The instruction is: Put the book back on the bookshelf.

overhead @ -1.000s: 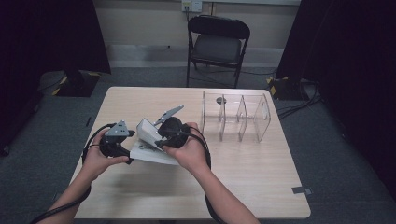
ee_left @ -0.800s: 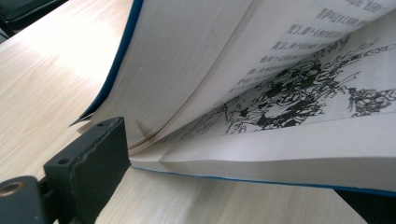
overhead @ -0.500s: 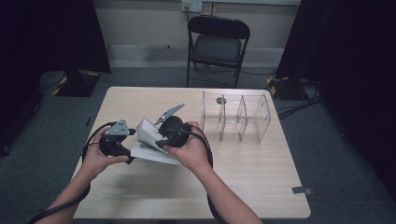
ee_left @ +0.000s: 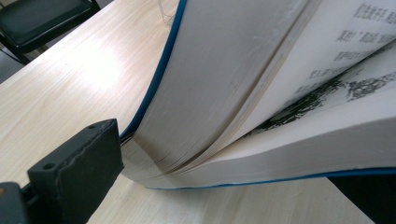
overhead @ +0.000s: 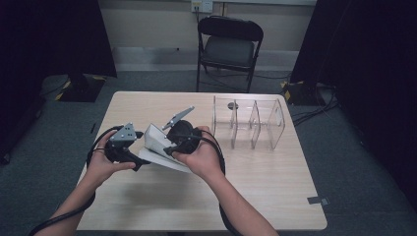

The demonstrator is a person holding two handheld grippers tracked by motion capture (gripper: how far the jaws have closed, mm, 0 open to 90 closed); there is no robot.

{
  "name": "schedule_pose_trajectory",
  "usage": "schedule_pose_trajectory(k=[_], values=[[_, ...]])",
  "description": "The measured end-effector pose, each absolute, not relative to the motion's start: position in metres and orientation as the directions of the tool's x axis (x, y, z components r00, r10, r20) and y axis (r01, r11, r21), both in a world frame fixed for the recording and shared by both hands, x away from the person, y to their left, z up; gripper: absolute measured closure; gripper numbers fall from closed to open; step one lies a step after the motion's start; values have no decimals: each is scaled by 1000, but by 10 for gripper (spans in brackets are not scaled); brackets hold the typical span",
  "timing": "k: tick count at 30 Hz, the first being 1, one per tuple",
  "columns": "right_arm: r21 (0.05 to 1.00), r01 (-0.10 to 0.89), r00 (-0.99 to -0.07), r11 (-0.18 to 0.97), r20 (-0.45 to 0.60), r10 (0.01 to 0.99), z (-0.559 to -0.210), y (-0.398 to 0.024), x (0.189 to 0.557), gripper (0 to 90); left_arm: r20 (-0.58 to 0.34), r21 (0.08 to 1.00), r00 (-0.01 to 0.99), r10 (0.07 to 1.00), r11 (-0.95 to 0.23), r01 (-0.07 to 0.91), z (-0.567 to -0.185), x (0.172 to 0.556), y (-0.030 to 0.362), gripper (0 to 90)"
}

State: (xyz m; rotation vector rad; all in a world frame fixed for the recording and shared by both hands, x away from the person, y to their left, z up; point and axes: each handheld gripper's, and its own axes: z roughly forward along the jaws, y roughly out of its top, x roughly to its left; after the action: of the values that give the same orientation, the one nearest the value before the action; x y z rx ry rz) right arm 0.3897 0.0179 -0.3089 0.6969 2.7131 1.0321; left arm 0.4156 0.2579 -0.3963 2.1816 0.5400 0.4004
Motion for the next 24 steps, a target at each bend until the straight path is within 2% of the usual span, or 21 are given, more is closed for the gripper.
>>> schedule_pose_trajectory(k=[24], values=[[657,367,-886,658,31,463,-305,20,390,749,129,790,890,437,-588,174,-393,417,258,0]])
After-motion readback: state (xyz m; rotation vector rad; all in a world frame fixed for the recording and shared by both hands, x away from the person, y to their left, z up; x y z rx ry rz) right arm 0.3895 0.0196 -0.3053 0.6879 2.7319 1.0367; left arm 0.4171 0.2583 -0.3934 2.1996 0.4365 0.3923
